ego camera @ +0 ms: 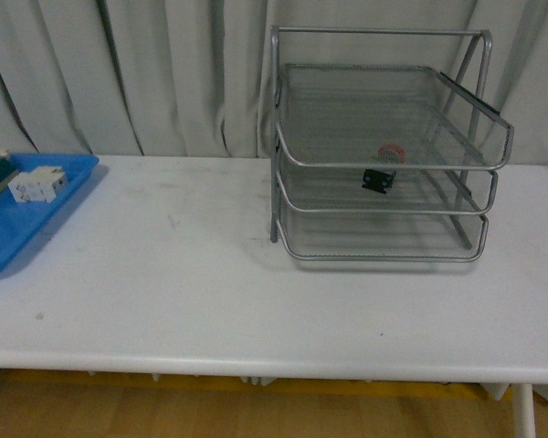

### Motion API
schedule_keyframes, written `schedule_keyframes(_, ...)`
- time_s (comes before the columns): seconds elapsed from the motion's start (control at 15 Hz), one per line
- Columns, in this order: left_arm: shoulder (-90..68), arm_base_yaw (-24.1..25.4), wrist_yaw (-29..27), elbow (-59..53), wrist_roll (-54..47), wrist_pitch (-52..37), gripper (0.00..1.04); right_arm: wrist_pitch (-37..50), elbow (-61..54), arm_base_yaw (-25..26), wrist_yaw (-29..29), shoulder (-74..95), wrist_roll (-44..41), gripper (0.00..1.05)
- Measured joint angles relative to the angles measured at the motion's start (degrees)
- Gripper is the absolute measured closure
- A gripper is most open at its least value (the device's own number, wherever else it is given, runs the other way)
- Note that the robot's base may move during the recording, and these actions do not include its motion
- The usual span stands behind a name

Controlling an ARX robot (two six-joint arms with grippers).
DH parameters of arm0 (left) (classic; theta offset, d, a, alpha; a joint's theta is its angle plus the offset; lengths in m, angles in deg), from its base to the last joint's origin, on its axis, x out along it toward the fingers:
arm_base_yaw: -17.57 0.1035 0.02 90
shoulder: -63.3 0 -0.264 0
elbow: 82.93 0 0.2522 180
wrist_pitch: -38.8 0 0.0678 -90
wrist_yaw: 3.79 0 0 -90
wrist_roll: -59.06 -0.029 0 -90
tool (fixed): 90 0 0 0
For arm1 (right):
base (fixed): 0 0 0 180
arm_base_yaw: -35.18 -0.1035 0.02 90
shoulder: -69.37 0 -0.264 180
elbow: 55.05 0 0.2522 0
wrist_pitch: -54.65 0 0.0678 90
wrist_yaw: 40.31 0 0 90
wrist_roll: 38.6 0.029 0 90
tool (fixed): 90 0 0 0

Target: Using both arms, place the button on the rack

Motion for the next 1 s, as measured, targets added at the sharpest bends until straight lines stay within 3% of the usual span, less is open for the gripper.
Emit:
schedule_keyframes(0.27,0.0,0.0,0.0,0.0,0.0,0.0,0.07,0.0,0.0,0.0,0.02,0.0,0.02,0.07)
schedule_keyframes(1.0,0.0,0.0,0.0,0.0,0.0,0.0,0.07,0.0,0.0,0.0,0.02,0.0,0.0,0.06)
